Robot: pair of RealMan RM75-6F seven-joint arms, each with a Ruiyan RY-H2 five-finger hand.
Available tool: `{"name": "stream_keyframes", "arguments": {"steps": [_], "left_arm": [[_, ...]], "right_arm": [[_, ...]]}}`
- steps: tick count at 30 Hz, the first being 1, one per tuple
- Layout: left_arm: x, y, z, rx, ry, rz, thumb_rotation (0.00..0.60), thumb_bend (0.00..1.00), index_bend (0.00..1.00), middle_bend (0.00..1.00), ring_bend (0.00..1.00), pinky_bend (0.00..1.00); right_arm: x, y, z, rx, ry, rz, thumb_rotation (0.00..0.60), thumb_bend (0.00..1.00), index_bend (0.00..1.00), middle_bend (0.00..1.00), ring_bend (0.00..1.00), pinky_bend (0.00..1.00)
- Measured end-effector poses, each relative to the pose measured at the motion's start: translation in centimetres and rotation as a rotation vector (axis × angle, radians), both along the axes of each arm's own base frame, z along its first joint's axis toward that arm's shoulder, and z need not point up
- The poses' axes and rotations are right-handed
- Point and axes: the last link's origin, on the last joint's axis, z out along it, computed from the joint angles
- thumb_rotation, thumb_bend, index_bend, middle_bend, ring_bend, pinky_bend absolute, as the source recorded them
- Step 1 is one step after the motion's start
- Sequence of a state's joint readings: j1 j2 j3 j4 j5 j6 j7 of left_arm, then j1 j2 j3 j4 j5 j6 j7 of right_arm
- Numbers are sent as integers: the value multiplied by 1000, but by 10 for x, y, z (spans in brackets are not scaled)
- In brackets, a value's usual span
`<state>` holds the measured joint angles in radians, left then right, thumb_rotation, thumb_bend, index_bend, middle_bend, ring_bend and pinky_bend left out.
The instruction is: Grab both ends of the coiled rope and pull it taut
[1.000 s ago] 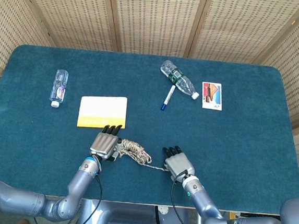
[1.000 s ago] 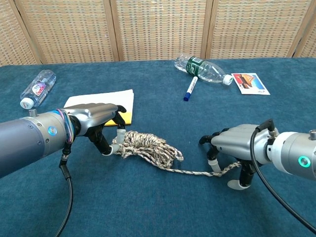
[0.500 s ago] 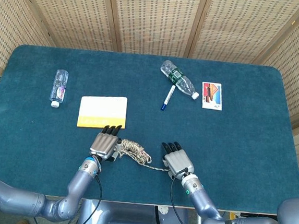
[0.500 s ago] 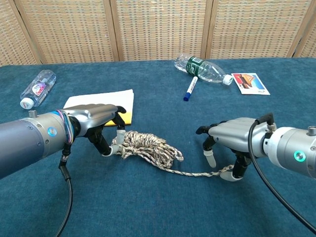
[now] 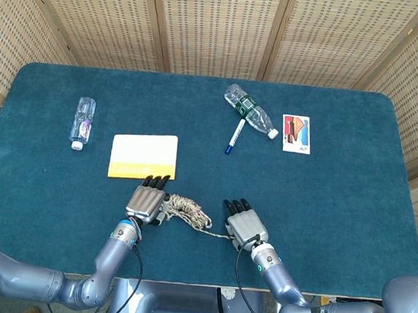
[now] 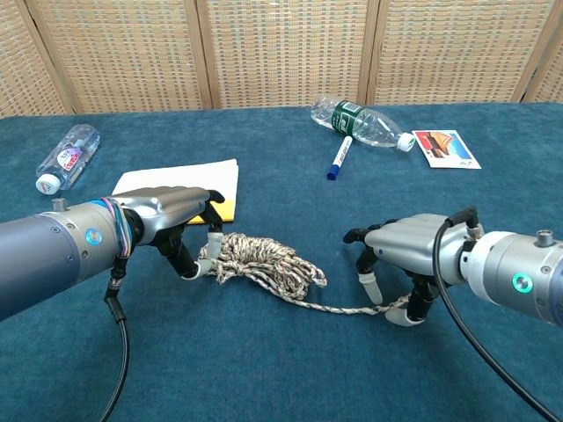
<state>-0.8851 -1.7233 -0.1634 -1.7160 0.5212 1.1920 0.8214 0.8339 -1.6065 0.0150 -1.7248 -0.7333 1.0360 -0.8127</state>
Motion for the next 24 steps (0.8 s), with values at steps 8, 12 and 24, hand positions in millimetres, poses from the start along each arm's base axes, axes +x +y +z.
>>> {"name": "stream_keyframes", "arguments": {"steps": [8, 12, 24], "left_arm": [[0, 0, -1, -2, -1, 1, 600, 446, 655, 0, 0, 0], [0, 0, 0, 4, 3, 0, 600, 446, 655, 0, 0, 0], [0, 0, -2, 0, 6, 1, 600, 448, 655, 0, 0, 0]], "right_arm": [[0, 0, -1, 0, 1, 1, 600, 355, 533, 0, 0, 0], [1, 0, -2, 1, -1, 4, 600, 385, 551, 0, 0, 0], [0, -2, -1, -14, -4, 2, 600, 426, 623, 0, 0, 0]]}}
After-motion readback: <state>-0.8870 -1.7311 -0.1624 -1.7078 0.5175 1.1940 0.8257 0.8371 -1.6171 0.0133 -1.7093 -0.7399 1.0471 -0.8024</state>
